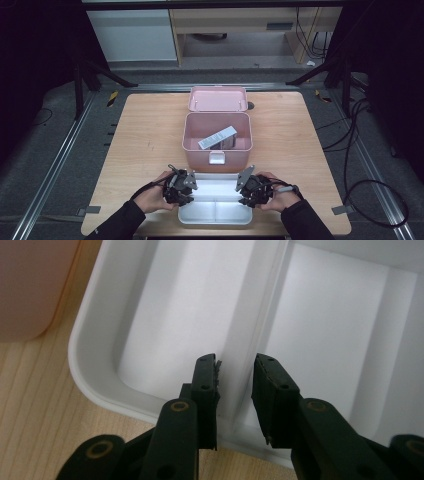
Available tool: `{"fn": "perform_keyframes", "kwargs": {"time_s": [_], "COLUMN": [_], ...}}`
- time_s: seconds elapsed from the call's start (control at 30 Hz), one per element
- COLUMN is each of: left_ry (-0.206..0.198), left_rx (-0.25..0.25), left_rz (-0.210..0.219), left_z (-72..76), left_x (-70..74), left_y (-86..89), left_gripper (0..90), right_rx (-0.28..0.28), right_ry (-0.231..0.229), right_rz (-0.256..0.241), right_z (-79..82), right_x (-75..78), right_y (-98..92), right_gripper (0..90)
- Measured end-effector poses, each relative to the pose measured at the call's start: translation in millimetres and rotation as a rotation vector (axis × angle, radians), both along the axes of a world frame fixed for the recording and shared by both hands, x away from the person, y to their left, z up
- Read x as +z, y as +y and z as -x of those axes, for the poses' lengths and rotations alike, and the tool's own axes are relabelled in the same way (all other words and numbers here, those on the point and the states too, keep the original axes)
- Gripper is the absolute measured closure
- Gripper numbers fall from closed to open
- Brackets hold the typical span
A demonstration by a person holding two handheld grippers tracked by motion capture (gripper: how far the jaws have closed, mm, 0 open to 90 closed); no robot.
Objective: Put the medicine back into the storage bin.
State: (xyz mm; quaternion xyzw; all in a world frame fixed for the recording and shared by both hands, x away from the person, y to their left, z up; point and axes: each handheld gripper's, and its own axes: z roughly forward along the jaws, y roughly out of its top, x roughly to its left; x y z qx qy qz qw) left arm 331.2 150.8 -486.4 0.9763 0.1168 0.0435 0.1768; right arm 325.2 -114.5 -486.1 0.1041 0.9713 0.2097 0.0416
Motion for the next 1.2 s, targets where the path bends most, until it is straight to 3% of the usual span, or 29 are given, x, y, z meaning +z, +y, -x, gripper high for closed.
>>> {"fn": "perform_keyframes", "kwargs": {"time_s": [0.47,0.77,0.93,1.2], "left_ry": [0.02,0.026,0.031,0.039], "left_rx": [-0.03,-0.047,-0.068,-0.107], "left_rz": [-0.01,-0.057,-0.08,-0.075], "left_z": [-3.0,-0.7,-1.7,-1.3], "left_x": [-1.7,0.2,1.3,5.8], "left_y": [-0.7,-3.9,-5.2,-5.8], "left_gripper": [74.1,82.1,83.3,85.9], "right_rx": [0.033,0.029,0.027,0.027], "right_ry": [0.019,0.017,0.024,0.035], "right_rz": [0.085,0.115,0.116,0.114], "right_z": [-2.2,-4.2,-5.0,-6.1], "right_x": [-6.3,-5.4,-5.2,-2.6], "right_y": [11.2,14.3,14.8,13.6], "right_gripper": [77.3,84.5,84.6,85.1]}}
